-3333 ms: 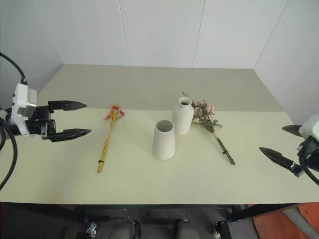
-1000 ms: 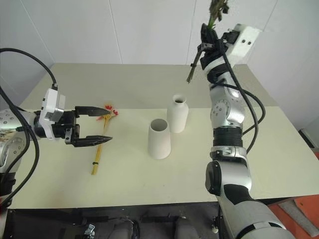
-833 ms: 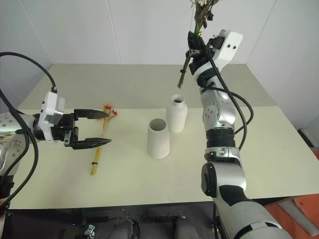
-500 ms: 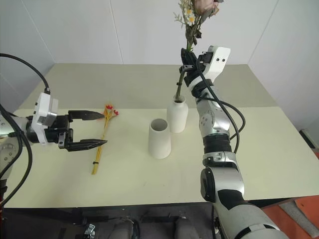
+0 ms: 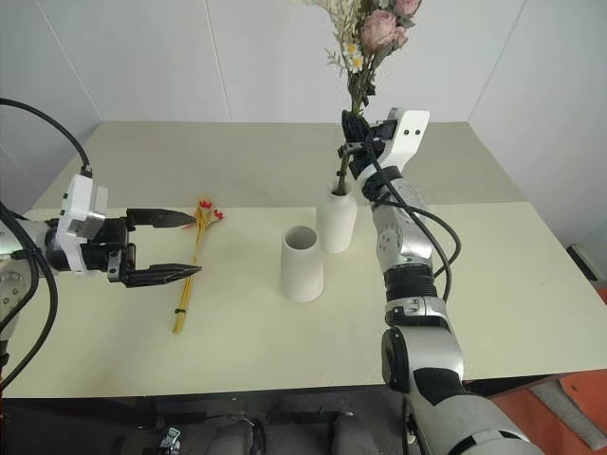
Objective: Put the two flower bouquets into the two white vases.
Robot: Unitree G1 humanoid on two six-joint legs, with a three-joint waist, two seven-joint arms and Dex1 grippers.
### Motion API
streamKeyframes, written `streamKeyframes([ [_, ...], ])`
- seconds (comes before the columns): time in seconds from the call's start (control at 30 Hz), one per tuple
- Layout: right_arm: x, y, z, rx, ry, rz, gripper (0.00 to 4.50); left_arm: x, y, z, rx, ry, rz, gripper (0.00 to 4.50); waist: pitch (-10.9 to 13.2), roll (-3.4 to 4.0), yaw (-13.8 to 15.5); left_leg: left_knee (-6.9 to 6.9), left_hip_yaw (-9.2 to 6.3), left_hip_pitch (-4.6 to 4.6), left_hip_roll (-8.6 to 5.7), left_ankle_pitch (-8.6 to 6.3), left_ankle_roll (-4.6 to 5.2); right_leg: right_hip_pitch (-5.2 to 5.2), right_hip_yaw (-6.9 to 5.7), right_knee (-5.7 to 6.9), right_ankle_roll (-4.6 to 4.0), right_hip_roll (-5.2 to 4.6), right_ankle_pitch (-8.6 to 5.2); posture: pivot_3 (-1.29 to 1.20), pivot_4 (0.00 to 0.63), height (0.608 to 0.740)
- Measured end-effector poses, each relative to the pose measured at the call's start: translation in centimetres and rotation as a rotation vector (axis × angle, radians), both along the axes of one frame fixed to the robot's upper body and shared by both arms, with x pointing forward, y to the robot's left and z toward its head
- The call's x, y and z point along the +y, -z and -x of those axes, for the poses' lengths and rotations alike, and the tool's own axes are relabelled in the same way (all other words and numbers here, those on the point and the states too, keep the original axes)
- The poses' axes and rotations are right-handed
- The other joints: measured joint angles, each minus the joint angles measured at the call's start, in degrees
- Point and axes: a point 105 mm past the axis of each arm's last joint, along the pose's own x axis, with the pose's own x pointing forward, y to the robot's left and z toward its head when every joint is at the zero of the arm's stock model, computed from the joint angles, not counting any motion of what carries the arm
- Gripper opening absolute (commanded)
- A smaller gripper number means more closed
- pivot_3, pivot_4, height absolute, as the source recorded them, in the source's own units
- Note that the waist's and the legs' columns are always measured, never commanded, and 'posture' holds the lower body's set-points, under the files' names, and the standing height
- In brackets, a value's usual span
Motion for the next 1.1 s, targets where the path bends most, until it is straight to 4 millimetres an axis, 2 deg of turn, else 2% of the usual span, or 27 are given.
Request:
streamKeyframes([
  [0.03, 0.1, 0.6, 0.0, 0.011, -0.004, 0.003, 0.19, 0.0, 0.0, 0.0, 0.000, 0.000, 0.000, 4.50, 0.00, 0.00, 0.00, 0.00, 0.00, 0.00, 0.00, 0.00, 0.00, 0.00, 0.00, 0.00, 0.00, 0.00, 0.00, 0.00, 0.150, 0.740],
  [0.07, 0.1, 1.2, 0.1, 0.021, -0.006, 0.006, 0.92, 0.0, 0.0, 0.0, 0.000, 0.001, 0.000, 4.50, 0.00, 0.00, 0.00, 0.00, 0.00, 0.00, 0.00, 0.00, 0.00, 0.00, 0.00, 0.00, 0.00, 0.00, 0.00, 0.00, 0.150, 0.740],
  [0.13, -0.1, 1.5, 0.3, 0.019, -0.010, 0.007, 1.57, 0.0, 0.0, 0.0, 0.000, 0.001, 0.000, 4.50, 0.00, 0.00, 0.02, 0.00, 0.00, -0.01, 0.00, 0.00, 0.00, 0.00, 0.00, 0.00, 0.00, 0.00, 0.00, 0.00, 0.150, 0.740],
  [0.3, 0.3, 0.7, 1.9, -0.057, -0.028, 0.046, 3.37, 0.0, -0.2, -0.1, -0.005, 0.007, 0.001, 4.50, 0.00, 0.01, 0.00, 0.00, -0.01, 0.01, 0.01, 0.00, 0.00, 0.00, 0.00, 0.00, 0.01, 0.01, -0.01, 0.00, 0.150, 0.740],
  [0.4, 0.5, 1.6, 2.7, -0.056, -0.035, 0.088, 4.43, 0.0, -0.1, -0.2, -0.006, 0.006, 0.004, 4.50, 0.00, 0.01, 0.05, 0.00, 0.00, 0.01, 0.00, 0.00, 0.00, 0.00, 0.00, 0.01, 0.01, 0.01, -0.01, 0.00, 0.150, 0.740],
  [0.5, 0.3, 2.7, 3.7, -0.037, -0.043, 0.125, 4.47, 0.1, 0.1, -0.5, 0.001, -0.004, 0.023, 4.50, 0.00, 0.01, 0.07, 0.01, 0.00, 0.00, 0.00, 0.00, 0.00, 0.00, 0.00, 0.02, 0.00, 0.00, -0.01, 0.00, 0.150, 0.740],
  [0.7, -0.7, 3.5, 5.9, -0.029, -0.041, 0.225, 4.47, 0.5, 0.8, -1.2, 0.014, -0.055, 0.036, 4.50, 0.00, 0.00, 0.16, 0.00, 0.00, 0.00, 0.00, 0.00, 0.00, 0.00, 0.00, 0.00, 0.01, 0.00, -0.02, 0.00, 0.150, 0.740],
  [0.8, -1.7, 4.6, 7.4, 0.005, -0.038, 0.295, 4.47, 0.9, 1.0, -1.8, 0.013, -0.124, 0.044, 4.50, 0.00, 0.00, 0.28, 0.01, 0.00, 0.01, -0.01, 0.00, 0.00, 0.01, 0.00, -0.01, 0.02, -0.01, -0.02, 0.00, 0.150, 0.740],
  [0.97, -4.2, 6.0, 10.1, 0.120, -0.059, 0.453, 4.47, 2.3, 2.4, -4.1, 0.107, -0.469, 0.124, 4.50, 0.01, -0.03, 0.65, 0.05, -0.02, 0.00, -0.02, 0.00, 0.00, 0.05, 0.00, -0.01, 0.08, -0.03, -0.05, 0.00, 0.150, 0.740],
  [1.03, -5.5, 5.9, 11.2, 0.171, -0.062, 0.559, 4.47, 2.0, 2.5, -4.8, 0.165, -0.618, 0.180, 4.50, 0.03, -0.07, 1.12, 0.11, -0.03, 0.01, -0.04, 0.00, 0.00, 0.07, 0.00, 0.00, 0.17, -0.04, -0.10, 0.00, 0.150, 0.740],
  [1.1, -6.7, 5.8, 12.3, 0.232, -0.086, 0.692, 4.47, 1.6, 2.5, -5.2, 0.202, -0.780, 0.148, 4.50, 0.06, -0.13, 1.69, 0.15, -0.08, 0.02, -0.05, 0.00, 0.00, 0.12, 0.00, 0.00, 0.40, -0.03, -0.23, 0.00, 0.150, 0.740],
])
